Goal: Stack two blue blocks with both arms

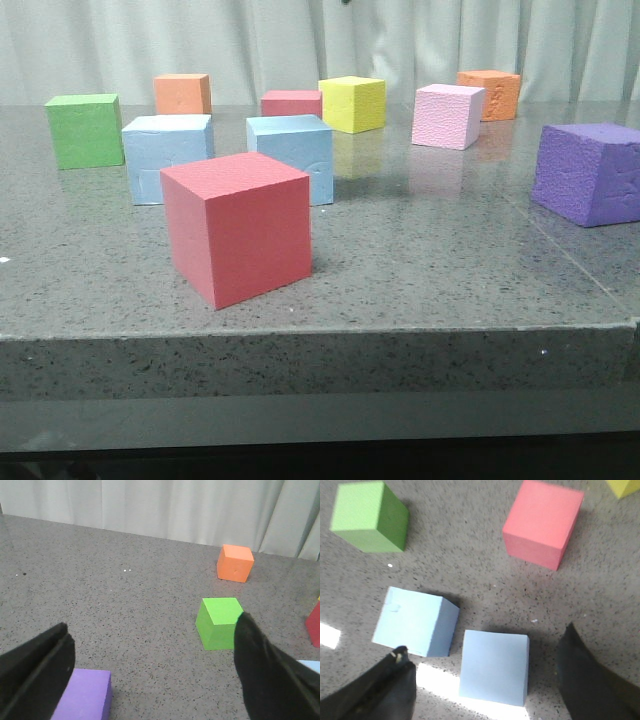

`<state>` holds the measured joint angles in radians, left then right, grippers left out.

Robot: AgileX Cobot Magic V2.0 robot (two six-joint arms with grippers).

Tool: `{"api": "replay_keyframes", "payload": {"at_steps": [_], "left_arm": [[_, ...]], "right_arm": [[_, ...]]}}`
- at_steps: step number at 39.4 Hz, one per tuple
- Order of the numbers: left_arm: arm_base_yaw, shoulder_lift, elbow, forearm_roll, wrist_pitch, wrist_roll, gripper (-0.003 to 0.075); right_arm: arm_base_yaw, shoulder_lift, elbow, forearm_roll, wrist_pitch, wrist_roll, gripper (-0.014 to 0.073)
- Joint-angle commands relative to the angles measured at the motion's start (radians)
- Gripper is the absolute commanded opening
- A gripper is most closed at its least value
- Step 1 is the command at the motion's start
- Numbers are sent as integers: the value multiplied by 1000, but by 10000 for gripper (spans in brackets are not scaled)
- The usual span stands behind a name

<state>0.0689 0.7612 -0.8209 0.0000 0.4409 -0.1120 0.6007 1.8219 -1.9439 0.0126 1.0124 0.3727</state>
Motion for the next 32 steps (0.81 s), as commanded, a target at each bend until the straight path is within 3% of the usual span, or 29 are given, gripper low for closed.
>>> {"api": "replay_keyframes", "payload": {"at_steps": [1,8,14,25,32], "left_arm": [[2,-1,-38,-7,-85,-2,617],[2,-1,-38,-7,-85,-2,617],[2,-1,-38,-7,-85,-2,617],[2,-1,-38,-7,-87,-2,617],[2,-1,-38,-7,-87,-2,617]], "right_arm": [[-1,-72,-28,-13,-55,-17,506],[-1,-93,-28,-13,-50,-17,145],[-6,-120,-28,-20,-35,-16,-61],[-53,-207,3,-131,58,-27,-62],[-135,-319,132,-109,60,-85,-62]]}}
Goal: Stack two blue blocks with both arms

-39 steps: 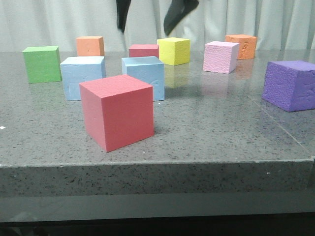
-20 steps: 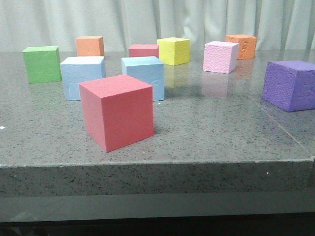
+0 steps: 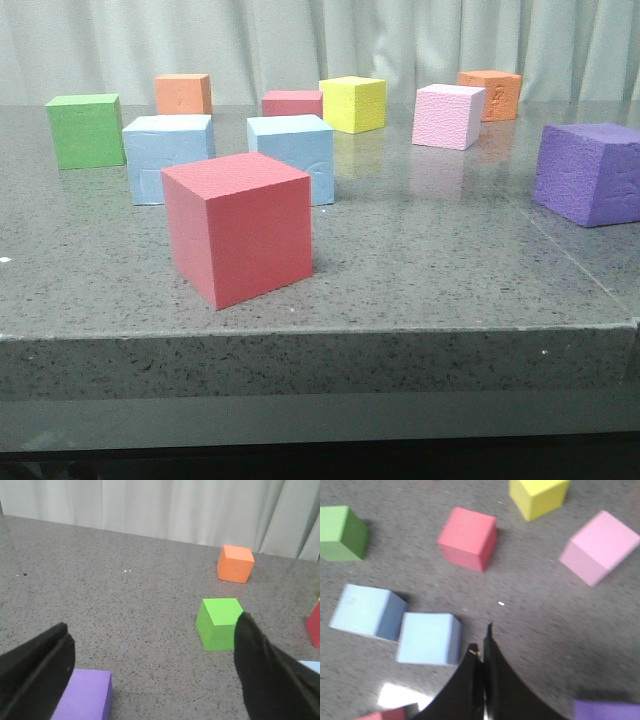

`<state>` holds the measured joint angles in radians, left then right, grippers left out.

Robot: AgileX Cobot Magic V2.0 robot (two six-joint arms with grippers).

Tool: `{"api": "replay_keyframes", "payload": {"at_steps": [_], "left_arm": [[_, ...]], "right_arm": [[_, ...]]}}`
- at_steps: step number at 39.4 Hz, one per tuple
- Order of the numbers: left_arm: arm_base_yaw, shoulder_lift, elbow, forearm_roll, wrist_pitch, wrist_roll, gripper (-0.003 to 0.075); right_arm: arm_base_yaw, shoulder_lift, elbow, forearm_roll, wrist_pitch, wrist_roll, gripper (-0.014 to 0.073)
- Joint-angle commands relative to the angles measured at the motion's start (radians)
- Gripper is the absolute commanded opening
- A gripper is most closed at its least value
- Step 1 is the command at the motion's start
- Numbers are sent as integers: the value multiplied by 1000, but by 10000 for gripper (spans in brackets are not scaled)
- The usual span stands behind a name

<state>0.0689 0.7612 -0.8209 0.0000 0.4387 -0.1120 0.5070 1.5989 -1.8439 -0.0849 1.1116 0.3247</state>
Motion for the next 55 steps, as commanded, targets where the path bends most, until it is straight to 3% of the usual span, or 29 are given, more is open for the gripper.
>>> {"api": "replay_keyframes", "payload": {"at_steps": [1,14,29,35,49,55], "left_arm": [[2,-1,-38,-7,-85,-2,617],[2,-1,-38,-7,-85,-2,617],[2,-1,-38,-7,-87,-2,617],[2,-1,-38,-7,-89,-2,617],[-1,-1,-38,-27,-97,4,617],[-74,13,-56,-27,-97,16,617]], "right_arm": [[-59,-111,59,-9,-42,-46,-62],[-286,-398,439,38,-144,-82,-62],[-301,-817,938,13,-397,-156,-62],[-301,-984,1103,-56,-452,-186,-68],[-301,-1145,1247,-84,-556,-186,-67],[-301,-1143,1248,-76,-566,-186,-67]]}}
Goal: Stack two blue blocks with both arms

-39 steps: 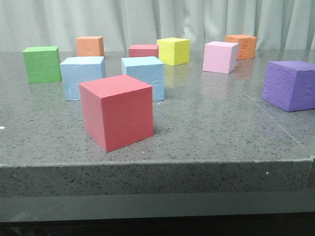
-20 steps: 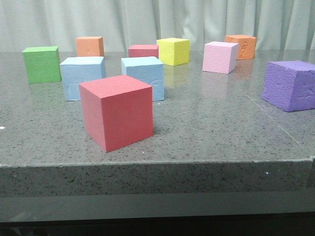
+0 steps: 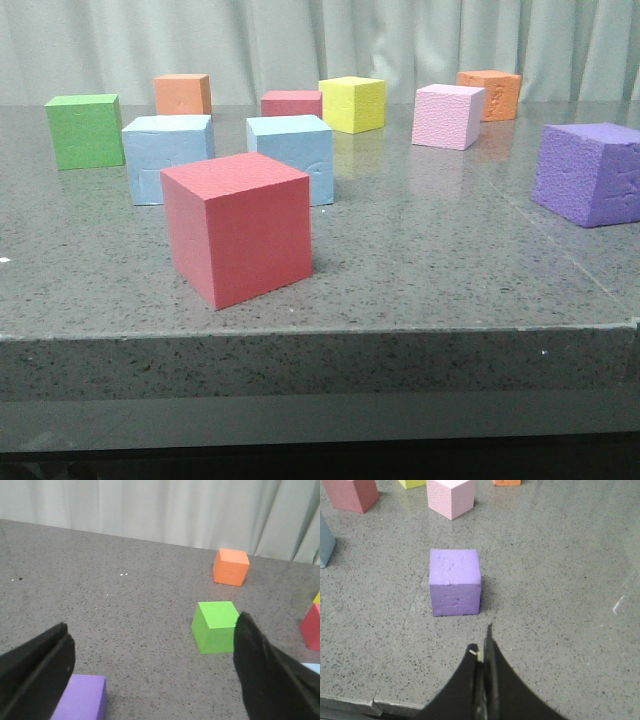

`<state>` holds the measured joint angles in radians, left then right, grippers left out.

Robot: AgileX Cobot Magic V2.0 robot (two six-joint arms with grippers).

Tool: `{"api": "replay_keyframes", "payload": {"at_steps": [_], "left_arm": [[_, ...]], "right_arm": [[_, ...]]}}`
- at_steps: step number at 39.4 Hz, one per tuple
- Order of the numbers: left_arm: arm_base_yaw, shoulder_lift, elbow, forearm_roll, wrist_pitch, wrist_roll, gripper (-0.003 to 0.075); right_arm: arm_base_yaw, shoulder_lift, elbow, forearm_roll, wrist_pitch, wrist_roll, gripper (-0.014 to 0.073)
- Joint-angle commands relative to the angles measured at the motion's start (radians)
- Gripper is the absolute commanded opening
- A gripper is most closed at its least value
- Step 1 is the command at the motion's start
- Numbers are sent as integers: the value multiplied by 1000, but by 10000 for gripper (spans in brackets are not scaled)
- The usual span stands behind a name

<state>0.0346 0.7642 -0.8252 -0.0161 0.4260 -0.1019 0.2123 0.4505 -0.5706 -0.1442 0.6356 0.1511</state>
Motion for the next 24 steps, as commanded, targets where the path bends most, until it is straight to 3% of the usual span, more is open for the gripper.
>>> {"api": "replay_keyframes", "payload": {"at_steps": [1,4,5,8,24], "left_arm": [[-61,18,-58,-11,-85,6,617],[-125,50,-92,-11,-67,6,617],[-207,125,-159,-6,1,6,617],[-264,197,-222,-2,60,6,617],[-460,576,-560,1,324,-49,617]], "right_arm": [[-6,6,-25,-14,-93,-13,-67],[-6,6,-25,-11,-100,-13,-67],[-6,6,-25,-10,-102,-13,-67],[-6,6,-25,-9,-102,-13,-67],[-6,6,-25,15,-102,-13,-67]]}}
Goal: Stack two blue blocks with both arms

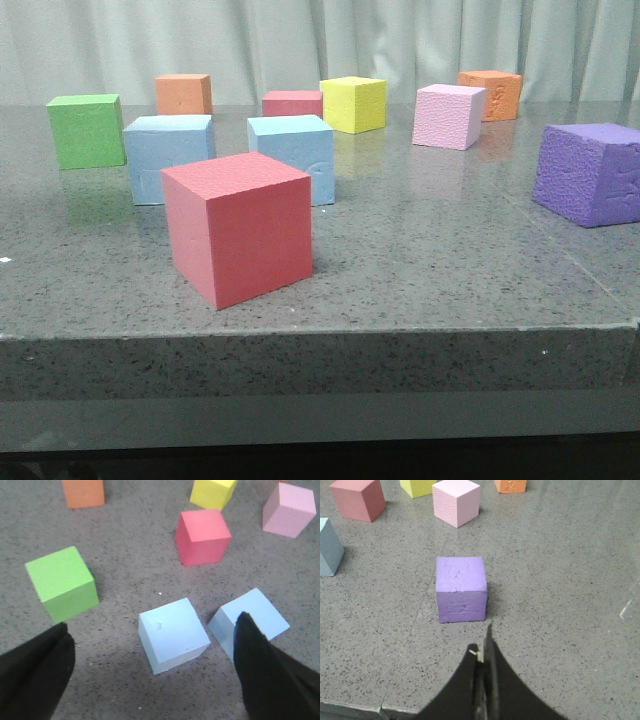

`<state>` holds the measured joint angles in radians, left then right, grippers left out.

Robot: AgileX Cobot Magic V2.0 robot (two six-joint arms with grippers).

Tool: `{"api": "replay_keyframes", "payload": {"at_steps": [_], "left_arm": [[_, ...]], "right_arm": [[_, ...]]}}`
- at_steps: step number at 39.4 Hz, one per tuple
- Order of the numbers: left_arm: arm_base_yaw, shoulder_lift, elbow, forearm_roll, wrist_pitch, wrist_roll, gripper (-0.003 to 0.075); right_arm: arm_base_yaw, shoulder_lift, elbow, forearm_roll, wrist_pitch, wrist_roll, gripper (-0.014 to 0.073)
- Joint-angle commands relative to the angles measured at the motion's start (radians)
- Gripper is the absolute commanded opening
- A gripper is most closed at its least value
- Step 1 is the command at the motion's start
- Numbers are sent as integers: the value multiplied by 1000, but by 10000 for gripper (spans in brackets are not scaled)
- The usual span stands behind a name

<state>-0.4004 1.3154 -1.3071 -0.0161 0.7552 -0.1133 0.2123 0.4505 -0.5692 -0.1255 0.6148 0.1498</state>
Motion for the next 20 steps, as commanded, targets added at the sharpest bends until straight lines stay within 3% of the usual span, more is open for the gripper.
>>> {"api": "replay_keyframes", "payload": {"at_steps": [1,12,20], "left_arm": [[-27,47,-98,1,9,-48,617],[-34,239,-248,-52,180,-125,617],[-34,335,-269,-60,208,-152,617]], "right_arm": [[-6,6,-27,-4,-82,-11,-67],[-6,6,-27,-2,-82,-11,-67],[-6,6,-27,15,-82,-11,-67]]}}
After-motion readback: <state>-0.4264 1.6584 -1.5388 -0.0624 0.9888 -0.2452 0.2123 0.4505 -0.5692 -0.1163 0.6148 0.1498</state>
